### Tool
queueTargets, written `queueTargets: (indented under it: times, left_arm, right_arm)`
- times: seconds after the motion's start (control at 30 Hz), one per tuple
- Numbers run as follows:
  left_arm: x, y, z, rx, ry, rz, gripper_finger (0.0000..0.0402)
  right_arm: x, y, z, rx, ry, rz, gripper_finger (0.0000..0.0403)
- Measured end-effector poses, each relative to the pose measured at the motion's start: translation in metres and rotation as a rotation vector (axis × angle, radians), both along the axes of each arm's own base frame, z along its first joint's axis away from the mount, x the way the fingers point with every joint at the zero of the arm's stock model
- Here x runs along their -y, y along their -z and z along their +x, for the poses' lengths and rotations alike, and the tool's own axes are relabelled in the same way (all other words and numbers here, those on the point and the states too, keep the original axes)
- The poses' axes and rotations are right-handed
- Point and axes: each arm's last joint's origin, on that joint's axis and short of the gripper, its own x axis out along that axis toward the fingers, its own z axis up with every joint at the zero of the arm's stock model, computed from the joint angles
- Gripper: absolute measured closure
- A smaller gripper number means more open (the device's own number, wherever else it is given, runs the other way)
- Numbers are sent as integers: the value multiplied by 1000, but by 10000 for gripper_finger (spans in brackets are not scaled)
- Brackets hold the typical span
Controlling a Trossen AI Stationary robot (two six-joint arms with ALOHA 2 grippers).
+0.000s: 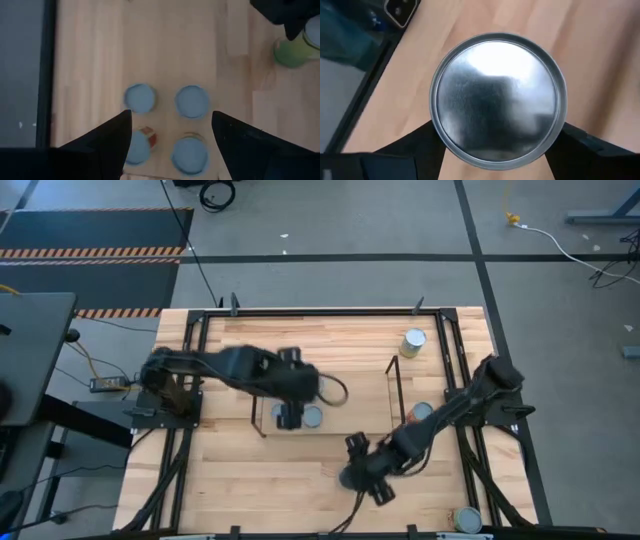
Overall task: Pick and place cans onto a shelf
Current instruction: Put the canned oranges on the shelf
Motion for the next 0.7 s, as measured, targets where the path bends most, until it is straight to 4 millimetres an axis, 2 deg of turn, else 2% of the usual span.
queueTargets:
  times: [0.1,0.2,0.33,0.43,0.53,0.7]
  left_arm:
    - [-16,-22,-19,72,-36,-13,125]
    - [-29,-42,-39,147,-68,-23,125]
    - [-42,-60,-60,217,-103,-40,125]
    - [-46,-68,-70,249,-115,-44,125]
    - [-47,-73,-77,278,-135,-62,125]
    - [-47,-73,-78,284,-191,-102,125]
  right_arm:
    - [29,-28,-7,21,-58,-40,117]
    - [68,-55,-13,58,-110,-106,105]
    - [126,-74,-12,96,-149,-175,100]
    - [163,-74,-7,88,-190,-170,106]
    - [188,-64,-2,46,-240,-143,108]
    - [200,-39,7,-62,-323,-119,105]
